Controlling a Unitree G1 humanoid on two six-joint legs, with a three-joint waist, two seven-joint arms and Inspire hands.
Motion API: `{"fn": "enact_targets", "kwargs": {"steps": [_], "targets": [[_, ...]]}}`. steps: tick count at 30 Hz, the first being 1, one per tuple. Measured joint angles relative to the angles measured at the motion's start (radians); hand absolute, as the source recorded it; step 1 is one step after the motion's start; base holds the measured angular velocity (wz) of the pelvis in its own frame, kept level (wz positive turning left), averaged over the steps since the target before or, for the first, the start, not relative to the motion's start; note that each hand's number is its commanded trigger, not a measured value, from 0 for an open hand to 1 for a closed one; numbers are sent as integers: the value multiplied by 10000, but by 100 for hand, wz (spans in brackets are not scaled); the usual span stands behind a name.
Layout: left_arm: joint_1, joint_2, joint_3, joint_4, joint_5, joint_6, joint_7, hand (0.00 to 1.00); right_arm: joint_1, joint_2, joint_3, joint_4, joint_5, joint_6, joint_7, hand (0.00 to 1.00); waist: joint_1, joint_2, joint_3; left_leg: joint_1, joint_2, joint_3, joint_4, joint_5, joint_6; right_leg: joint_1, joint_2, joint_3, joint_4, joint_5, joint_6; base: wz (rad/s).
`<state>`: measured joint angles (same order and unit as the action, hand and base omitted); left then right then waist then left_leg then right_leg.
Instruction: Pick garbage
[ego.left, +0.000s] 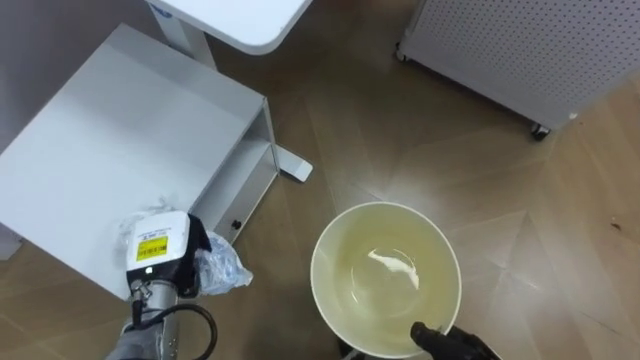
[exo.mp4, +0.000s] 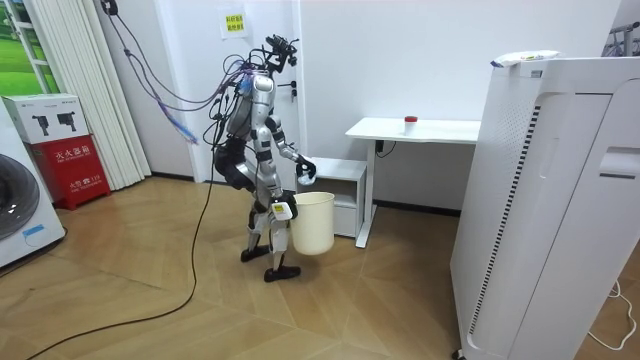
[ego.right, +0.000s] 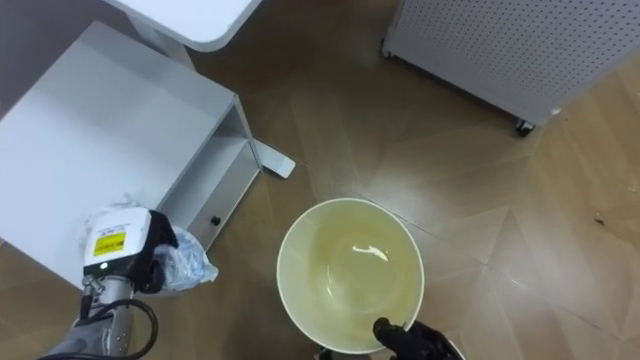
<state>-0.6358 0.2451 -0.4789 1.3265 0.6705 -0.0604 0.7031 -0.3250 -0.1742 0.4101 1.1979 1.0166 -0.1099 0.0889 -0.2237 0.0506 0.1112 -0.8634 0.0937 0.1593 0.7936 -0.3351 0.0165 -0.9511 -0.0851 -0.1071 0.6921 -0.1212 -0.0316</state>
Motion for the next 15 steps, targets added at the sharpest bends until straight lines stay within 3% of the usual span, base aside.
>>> {"fn": "enact_targets", "kwargs": {"steps": [9,15], "targets": [[309,-340,-140,-46,-78,31,-115,100,-18,41,-1,-14,193,-105,-321,100,462,11,-36,92,-21,11,-146,50,49,93,2,-13,-181,62,36,0],[329,-658,-2,-109,-532,-618,465,100,-139,101,314,90,-54,-378,-559,100,669,-1,-56,335,-25,2,-200,58,60,378,-9,-59,-206,76,43,1]]}}
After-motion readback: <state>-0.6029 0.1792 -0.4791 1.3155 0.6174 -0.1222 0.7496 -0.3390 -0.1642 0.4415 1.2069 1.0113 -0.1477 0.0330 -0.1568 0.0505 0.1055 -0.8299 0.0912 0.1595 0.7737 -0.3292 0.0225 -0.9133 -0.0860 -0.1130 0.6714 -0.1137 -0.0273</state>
